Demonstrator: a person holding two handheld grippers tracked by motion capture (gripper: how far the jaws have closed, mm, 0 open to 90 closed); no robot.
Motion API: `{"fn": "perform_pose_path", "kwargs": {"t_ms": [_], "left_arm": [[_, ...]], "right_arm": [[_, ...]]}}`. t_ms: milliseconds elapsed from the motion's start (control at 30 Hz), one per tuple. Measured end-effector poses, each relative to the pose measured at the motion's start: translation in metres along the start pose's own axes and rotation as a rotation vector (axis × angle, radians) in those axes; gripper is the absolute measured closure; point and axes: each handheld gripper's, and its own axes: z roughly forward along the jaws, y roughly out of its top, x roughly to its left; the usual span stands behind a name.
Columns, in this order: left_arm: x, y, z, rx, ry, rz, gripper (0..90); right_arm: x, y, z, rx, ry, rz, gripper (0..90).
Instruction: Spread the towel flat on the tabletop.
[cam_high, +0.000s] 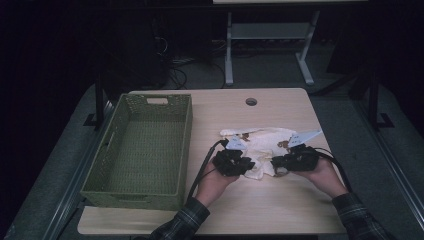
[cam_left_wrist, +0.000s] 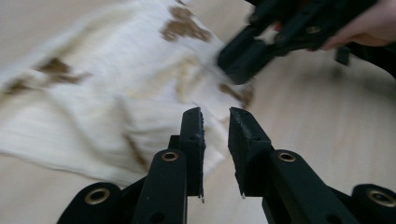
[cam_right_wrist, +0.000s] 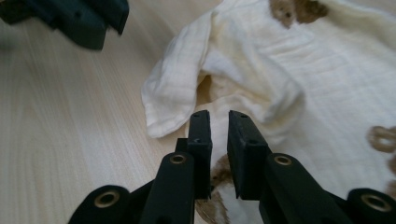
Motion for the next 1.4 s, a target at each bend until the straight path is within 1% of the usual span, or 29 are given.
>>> {"fn": "perform_pose_path", "kwargs": {"t_ms": [33,67,100,133,167,200,233,300,333,367,400,433,467,567,600,667,700,767,867,900,967,1067,1133,1200,1300,1333,1367,1400], "left_arm": [[-0.002,-0.002,0.005,0.022,-0.006,0.01,74.9],[-0.003,-0.005,0.011,0.03,-0.007,0.008,74.9],[-0.004,-0.007,0.017,0.045,-0.006,0.01,75.0],[-0.004,-0.009,0.022,0.053,-0.01,0.006,74.9],[-0.004,-0.01,0.026,0.067,-0.018,0.014,74.9],[-0.004,-0.011,0.03,0.062,-0.021,-0.002,74.5],[-0.004,-0.012,0.033,0.072,-0.014,0.012,73.4],[-0.005,-0.014,0.039,0.073,-0.017,0.009,71.4],[-0.004,-0.014,0.041,0.077,-0.017,0.013,70.2],[-0.005,-0.014,0.043,0.078,-0.018,0.008,69.1],[-0.005,-0.015,0.046,0.079,-0.023,0.009,66.4],[-0.006,-0.015,0.048,0.081,-0.016,0.013,66.4],[-0.006,-0.015,0.05,0.092,-0.008,0.027,65.9],[-0.005,-0.016,0.056,0.097,0.008,0.038,67.1],[-0.005,-0.016,0.056,0.094,0.018,0.044,70.1],[-0.003,-0.016,0.055,0.113,0.036,0.072,76.9],[-0.002,-0.016,0.054,0.117,0.04,0.071,82.1],[0.0,-0.016,0.053,0.12,0.043,0.062,86.1],[0.004,-0.016,0.047,0.137,0.053,0.046,86.8],[0.005,-0.017,0.044,0.132,0.058,0.038,86.9],[0.008,-0.017,0.038,0.127,0.062,0.023,87.0],[0.011,-0.017,0.026,0.118,0.077,0.011,87.3],[0.014,-0.017,0.021,0.118,0.088,0.014,87.3],[0.017,-0.018,0.018,0.119,0.095,0.004,87.3],[0.021,-0.019,0.017,0.127,0.1,-0.009,87.3],[0.023,-0.02,0.016,0.136,0.099,-0.005,87.3],[0.023,-0.02,0.016,0.133,0.097,-0.01,87.4],[0.023,-0.02,0.016,0.125,0.099,-0.018,87.4]], "right_arm": [[0.002,0.0,0.004,0.012,-0.002,-0.005,79.2],[0.002,0.0,0.009,0.023,-0.003,-0.01,79.4],[0.002,0.0,0.012,0.034,-0.002,-0.005,79.5],[0.002,-0.001,0.015,0.038,-0.005,-0.014,79.5],[0.002,-0.001,0.017,0.043,-0.004,-0.015,79.4],[0.002,-0.001,0.018,0.048,-0.002,-0.008,79.3],[0.002,-0.001,0.018,0.048,-0.001,-0.011,79.3],[0.001,-0.001,0.018,0.051,0.0,-0.016,79.0],[0.001,-0.001,0.018,0.047,0.0,-0.013,79.0],[0.001,-0.002,0.018,0.045,0.0,-0.008,79.0],[0.0,-0.002,0.018,0.044,0.001,-0.009,78.9],[0.0,-0.002,0.018,0.044,0.001,-0.009,78.9],[0.0,-0.001,0.018,0.043,-0.001,-0.007,78.8],[0.0,-0.001,0.017,0.039,-0.001,-0.01,78.8],[0.0,-0.001,0.016,0.039,-0.002,-0.008,78.8],[0.0,-0.001,0.016,0.035,-0.002,-0.011,78.9],[-0.001,-0.001,0.016,0.034,-0.001,-0.015,78.9],[0.0,-0.001,0.016,0.033,0.004,-0.01,78.6],[0.001,-0.001,0.016,0.033,0.009,-0.01,78.1],[0.001,-0.001,0.017,0.029,0.009,-0.018,77.7],[0.002,-0.001,0.017,0.027,0.019,-0.015,77.1],[0.006,0.0,0.021,0.027,0.028,-0.028,75.7],[0.009,0.002,0.025,0.033,0.03,-0.031,74.3],[0.011,0.003,0.031,0.036,0.035,-0.04,73.5],[0.016,0.006,0.041,0.06,0.023,-0.061,72.7],[0.017,0.006,0.044,0.072,0.025,-0.063,72.8],[0.017,0.006,0.047,0.069,0.015,-0.078,75.3],[0.019,0.006,0.046,0.072,0.011,-0.071,77.7]]}}
